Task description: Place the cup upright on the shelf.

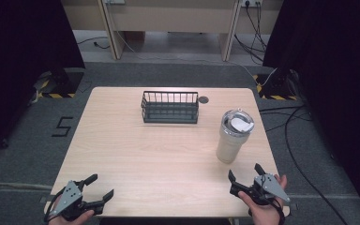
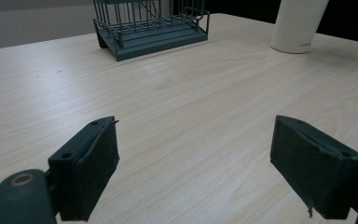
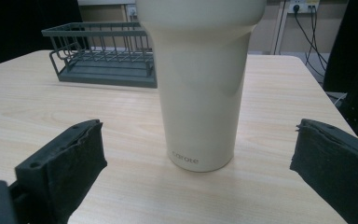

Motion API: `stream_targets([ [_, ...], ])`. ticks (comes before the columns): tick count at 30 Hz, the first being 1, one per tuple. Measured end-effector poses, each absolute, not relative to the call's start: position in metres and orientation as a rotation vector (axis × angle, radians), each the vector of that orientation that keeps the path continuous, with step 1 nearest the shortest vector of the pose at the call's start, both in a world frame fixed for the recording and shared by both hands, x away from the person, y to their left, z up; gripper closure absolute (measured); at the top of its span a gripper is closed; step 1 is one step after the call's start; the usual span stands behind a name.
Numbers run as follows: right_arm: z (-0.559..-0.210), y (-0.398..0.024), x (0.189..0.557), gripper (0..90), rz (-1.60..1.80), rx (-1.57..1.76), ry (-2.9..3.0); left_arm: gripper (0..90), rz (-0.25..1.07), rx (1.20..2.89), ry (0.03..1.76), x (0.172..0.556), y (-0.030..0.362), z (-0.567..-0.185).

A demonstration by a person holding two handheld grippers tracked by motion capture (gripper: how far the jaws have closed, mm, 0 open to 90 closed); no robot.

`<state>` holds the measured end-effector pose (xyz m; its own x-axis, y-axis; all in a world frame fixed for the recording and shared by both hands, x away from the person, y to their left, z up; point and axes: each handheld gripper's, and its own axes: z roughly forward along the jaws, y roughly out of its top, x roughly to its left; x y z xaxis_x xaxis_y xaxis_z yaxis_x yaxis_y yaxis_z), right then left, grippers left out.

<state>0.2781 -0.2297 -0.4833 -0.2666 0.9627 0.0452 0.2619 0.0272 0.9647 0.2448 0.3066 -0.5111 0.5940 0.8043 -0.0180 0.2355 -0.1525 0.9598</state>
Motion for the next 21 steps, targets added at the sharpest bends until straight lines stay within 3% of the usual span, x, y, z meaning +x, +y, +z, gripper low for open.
stream_targets([
  [21, -0.471, -0.221, 0.319, 3.5, 1.293, 1.268, 1.575, 14.5, 0.630, 1.692, 0.868, 0.244, 0.308, -0.511],
])
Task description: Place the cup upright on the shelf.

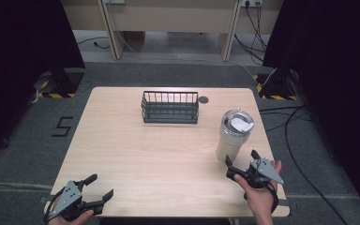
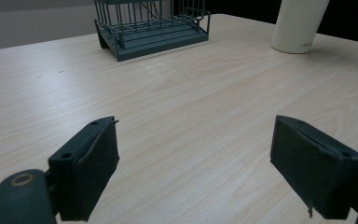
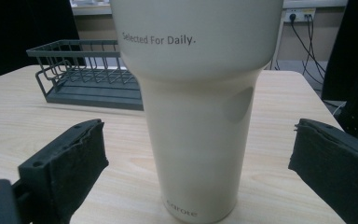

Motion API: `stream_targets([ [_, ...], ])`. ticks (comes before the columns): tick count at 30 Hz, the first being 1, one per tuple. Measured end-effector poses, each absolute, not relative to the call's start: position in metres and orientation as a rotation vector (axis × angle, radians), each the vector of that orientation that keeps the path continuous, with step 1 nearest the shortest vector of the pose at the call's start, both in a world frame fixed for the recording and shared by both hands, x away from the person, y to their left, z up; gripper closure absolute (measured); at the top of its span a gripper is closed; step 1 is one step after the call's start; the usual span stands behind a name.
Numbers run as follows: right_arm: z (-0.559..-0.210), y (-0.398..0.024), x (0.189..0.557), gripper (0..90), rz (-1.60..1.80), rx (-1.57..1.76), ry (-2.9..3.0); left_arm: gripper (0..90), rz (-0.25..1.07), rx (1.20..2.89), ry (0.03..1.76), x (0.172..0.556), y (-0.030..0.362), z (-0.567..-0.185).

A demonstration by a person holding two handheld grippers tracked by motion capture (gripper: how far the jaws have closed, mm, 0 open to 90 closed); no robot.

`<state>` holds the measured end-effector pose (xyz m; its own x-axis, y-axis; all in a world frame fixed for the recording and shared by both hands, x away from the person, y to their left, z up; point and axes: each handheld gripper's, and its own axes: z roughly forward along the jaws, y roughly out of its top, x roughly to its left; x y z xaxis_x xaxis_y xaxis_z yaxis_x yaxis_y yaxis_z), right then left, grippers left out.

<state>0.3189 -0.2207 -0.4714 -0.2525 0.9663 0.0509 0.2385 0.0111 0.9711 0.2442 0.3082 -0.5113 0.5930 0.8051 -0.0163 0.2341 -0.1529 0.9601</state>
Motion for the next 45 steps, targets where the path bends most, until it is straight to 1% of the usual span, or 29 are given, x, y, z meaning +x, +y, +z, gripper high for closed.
stream_targets([
  [15, -0.468, -0.215, 0.342, 3.4, 1.290, 1.266, 1.576, 14.5, 0.630, 1.692, 0.867, 0.244, 0.308, -0.511],
  [26, -0.473, -0.211, 0.366, 3.4, 1.273, 1.283, 1.585, 14.5, 0.630, 1.691, 0.866, 0.244, 0.309, -0.511],
  [40, -0.475, -0.205, 0.387, 3.3, 1.273, 1.272, 1.589, 14.5, 0.630, 1.692, 0.864, 0.244, 0.309, -0.511],
  [45, -0.479, -0.204, 0.392, 4.7, 1.273, 1.268, 1.590, 14.5, 0.629, 1.693, 0.863, 0.244, 0.309, -0.511],
])
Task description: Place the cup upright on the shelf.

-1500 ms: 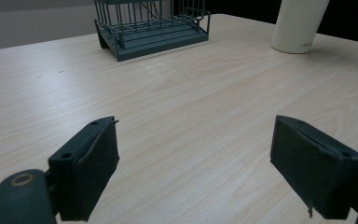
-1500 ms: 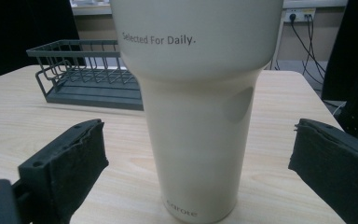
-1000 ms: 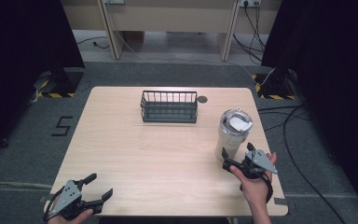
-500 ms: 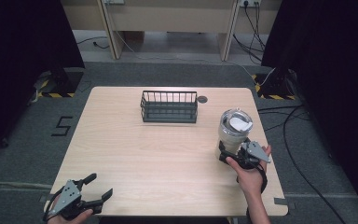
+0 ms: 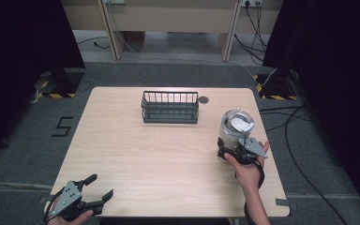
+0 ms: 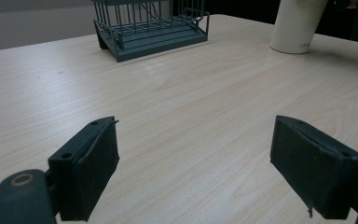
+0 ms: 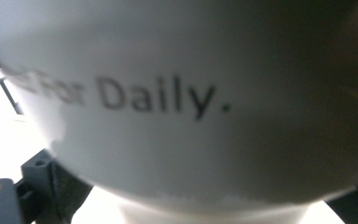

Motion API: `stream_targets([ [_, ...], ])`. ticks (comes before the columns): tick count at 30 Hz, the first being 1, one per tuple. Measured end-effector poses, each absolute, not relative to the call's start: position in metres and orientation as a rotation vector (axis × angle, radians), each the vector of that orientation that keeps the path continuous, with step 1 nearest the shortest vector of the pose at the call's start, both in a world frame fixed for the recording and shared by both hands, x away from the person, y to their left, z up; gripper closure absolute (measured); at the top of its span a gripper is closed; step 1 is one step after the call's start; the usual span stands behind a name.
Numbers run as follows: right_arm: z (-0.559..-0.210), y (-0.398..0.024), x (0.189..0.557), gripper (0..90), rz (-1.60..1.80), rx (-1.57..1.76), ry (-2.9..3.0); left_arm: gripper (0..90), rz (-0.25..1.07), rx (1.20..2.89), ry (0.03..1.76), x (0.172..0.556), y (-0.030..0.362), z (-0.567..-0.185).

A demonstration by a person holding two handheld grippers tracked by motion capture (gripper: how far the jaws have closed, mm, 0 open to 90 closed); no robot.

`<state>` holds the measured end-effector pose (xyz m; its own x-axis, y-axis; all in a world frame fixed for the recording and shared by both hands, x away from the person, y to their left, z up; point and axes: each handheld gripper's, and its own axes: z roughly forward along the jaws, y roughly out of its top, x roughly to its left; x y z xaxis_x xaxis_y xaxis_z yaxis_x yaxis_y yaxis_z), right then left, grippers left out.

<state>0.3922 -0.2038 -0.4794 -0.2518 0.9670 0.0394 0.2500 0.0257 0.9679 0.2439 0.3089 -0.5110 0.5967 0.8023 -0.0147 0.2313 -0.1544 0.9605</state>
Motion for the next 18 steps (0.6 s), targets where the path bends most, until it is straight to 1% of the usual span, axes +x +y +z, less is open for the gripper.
stream_targets([
  [10, -0.4845, -0.2052, 0.3972, 8.7, 1.280, 1.246, 1.594, 14.5, 0.627, 1.694, 0.863, 0.2440, 0.3086, -0.5112],
  [18, -0.4817, -0.2052, 0.3973, 9.5, 1.262, 1.234, 1.609, 14.5, 0.627, 1.692, 0.864, 0.2442, 0.3088, -0.5112],
])
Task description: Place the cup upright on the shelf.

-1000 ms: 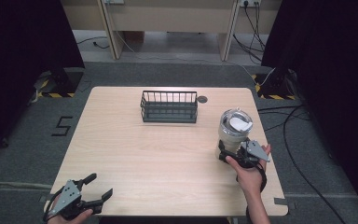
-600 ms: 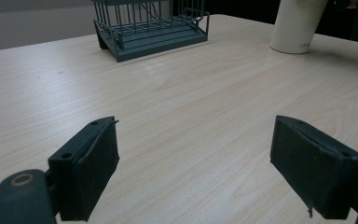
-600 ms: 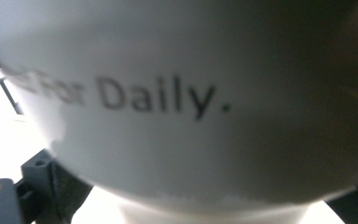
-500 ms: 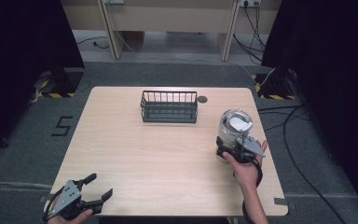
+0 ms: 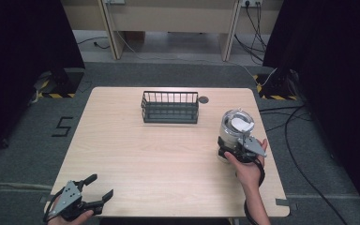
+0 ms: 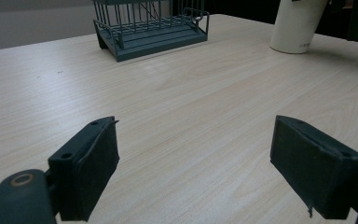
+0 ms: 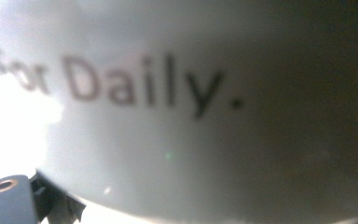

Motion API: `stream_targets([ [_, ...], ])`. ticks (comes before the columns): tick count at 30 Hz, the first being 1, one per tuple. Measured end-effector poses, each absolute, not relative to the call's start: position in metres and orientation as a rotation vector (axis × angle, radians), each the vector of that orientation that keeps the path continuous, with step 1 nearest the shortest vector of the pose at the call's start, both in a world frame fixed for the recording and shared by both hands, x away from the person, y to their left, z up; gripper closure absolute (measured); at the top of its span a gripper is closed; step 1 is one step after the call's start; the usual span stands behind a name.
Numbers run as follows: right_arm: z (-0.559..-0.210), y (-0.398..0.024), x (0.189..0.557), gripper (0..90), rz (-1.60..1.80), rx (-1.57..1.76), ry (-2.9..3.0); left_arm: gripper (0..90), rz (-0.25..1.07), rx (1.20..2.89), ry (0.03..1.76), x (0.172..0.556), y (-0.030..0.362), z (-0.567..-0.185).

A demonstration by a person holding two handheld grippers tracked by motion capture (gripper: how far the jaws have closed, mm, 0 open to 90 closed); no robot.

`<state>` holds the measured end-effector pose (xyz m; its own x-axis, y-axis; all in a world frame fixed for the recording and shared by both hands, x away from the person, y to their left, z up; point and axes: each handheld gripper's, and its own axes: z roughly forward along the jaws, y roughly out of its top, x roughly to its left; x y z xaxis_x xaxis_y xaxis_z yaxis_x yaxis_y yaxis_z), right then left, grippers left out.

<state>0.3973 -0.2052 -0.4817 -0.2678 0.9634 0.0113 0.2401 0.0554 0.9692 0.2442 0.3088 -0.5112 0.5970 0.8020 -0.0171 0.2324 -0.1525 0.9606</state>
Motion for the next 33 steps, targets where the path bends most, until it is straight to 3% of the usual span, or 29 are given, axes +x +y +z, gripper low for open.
stream_targets([
  [33, -0.444, -0.192, 0.402, 9.7, 1.286, 1.185, 1.584, 14.5, 0.628, 1.690, 0.864, 0.244, 0.309, -0.511],
])
